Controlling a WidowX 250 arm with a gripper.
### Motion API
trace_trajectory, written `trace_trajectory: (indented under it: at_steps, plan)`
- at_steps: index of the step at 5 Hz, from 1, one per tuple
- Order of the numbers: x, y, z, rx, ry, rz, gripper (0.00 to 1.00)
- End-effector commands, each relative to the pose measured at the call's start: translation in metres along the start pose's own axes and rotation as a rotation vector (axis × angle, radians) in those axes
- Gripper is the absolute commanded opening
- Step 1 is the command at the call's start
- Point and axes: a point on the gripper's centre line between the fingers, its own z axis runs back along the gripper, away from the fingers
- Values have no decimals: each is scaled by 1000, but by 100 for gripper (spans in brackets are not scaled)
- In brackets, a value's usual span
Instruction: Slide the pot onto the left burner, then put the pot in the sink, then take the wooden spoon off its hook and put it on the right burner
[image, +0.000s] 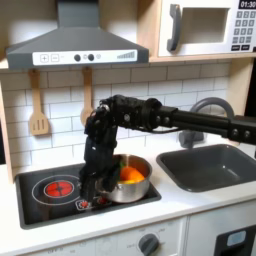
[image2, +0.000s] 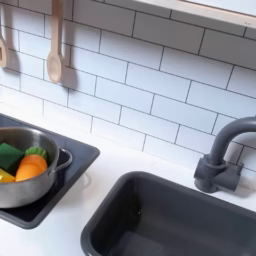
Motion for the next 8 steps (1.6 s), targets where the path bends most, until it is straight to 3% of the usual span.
trace_trajectory:
  at_steps: [1,2,3,4,5,6,7,8]
  plan:
    - [-5,2,-15,13,33,4,0]
    - [-6,5,-24,23,59,17,0]
    - [-5,3,-26,12,67,21,0]
    - [0,-1,-16,-5,42,27,0]
    - [0,-1,-17,-16,54,39,0]
    - [4,2,-1,-20,39,53,100]
    - [11,-1,9,-37,11,13,100]
    - [16,-5,10,-46,7,-7,100]
